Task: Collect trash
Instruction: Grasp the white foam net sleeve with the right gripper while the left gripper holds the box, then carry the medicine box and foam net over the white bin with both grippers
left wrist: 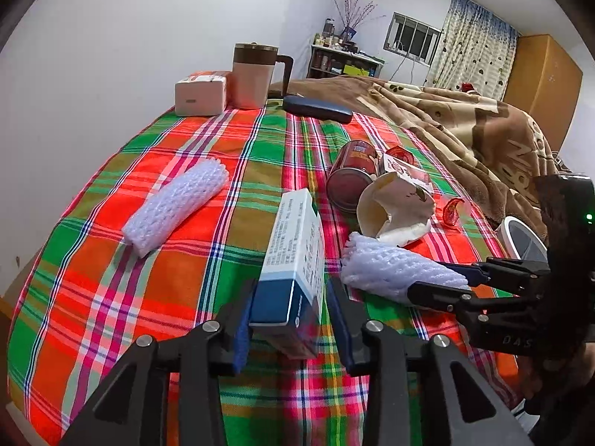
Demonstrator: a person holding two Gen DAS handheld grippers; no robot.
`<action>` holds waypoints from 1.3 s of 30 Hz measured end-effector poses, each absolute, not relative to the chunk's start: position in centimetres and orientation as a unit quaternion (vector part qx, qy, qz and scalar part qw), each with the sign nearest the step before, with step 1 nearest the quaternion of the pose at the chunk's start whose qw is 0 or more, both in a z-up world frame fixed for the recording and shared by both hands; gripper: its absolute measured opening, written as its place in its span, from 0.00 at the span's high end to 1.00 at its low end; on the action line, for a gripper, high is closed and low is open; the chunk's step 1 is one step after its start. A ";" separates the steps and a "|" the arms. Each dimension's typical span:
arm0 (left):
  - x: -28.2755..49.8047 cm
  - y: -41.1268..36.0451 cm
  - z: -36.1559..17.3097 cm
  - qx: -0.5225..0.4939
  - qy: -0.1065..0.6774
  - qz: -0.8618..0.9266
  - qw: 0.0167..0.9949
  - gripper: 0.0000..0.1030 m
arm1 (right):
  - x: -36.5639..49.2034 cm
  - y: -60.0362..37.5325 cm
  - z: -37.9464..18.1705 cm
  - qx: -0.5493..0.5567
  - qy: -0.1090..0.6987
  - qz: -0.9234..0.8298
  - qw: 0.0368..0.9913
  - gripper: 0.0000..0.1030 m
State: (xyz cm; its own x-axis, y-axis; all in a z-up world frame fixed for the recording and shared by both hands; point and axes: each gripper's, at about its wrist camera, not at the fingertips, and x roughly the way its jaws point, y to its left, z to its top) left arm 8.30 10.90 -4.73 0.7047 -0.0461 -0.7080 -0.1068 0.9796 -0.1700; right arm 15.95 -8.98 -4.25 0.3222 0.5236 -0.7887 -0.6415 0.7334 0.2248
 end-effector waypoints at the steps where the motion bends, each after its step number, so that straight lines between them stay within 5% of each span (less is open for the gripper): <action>1: 8.5 10.8 -4.7 -0.099 0.384 0.015 0.918 0.64 | 15.8 -8.9 -4.1 -0.067 0.456 0.358 0.812 0.64; 7: 9.3 10.5 -4.8 -0.100 0.381 0.003 0.919 0.64 | 15.6 -9.4 -3.7 -0.061 0.445 0.354 0.820 0.75; 10: 9.7 10.2 -5.2 -0.102 0.389 0.001 0.915 0.79 | 15.4 -10.1 -3.4 -0.056 0.440 0.346 0.827 0.76; 39: 8.8 0.0 -0.7 -0.042 0.359 -0.068 0.930 0.80 | 13.2 -20.5 -0.7 0.026 0.395 0.248 0.884 0.77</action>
State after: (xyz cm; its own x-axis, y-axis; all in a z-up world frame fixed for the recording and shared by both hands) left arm 8.84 0.04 -0.70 0.7325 -0.1569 -0.6624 0.0960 0.9872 -0.1277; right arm 13.20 -20.49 -0.71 0.5643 0.4593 -0.6860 -0.4176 0.8756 0.2428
